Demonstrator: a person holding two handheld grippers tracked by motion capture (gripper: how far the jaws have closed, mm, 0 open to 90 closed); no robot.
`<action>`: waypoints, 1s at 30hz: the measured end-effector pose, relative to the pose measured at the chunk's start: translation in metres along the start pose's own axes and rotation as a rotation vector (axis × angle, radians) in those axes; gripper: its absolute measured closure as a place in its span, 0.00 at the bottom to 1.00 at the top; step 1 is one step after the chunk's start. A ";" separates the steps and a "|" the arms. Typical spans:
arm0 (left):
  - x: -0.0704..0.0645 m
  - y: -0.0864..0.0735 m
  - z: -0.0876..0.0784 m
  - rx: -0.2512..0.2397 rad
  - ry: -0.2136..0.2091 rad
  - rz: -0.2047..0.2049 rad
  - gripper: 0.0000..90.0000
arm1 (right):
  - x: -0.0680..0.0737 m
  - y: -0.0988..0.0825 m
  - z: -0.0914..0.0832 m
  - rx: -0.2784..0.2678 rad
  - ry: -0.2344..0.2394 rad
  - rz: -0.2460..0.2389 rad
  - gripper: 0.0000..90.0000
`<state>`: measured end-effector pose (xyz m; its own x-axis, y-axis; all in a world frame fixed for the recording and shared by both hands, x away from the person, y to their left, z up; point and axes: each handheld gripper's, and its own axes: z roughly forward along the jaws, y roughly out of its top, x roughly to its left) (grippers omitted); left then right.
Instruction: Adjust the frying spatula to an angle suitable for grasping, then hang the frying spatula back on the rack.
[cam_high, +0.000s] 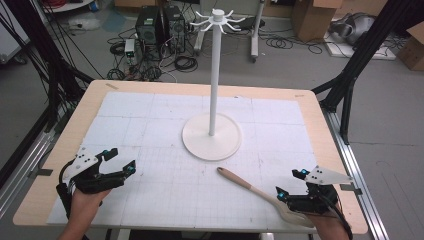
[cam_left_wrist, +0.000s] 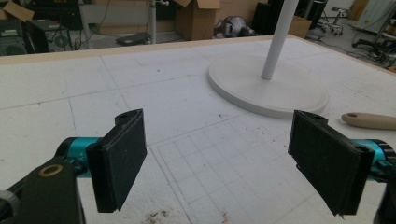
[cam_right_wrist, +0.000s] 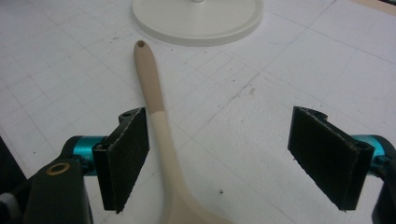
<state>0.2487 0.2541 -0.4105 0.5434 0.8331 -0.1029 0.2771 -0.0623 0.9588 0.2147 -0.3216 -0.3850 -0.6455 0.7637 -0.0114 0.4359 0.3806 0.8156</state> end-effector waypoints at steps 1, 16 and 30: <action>0.000 0.000 0.000 0.000 -0.002 -0.001 0.22 | 0.000 0.000 0.000 -0.004 -0.002 0.003 0.21; 0.000 -0.001 0.000 0.017 -0.013 0.004 0.22 | 0.006 0.006 0.015 0.034 0.020 -0.011 0.21; -0.006 -0.001 0.000 0.035 -0.027 0.022 0.23 | 0.019 0.015 0.046 0.200 0.076 -0.108 0.31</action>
<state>0.2453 0.2488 -0.4110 0.5710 0.8161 -0.0892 0.2917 -0.1001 0.9513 0.2373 -0.2774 -0.3993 -0.7374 0.6742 -0.0424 0.4722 0.5593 0.6813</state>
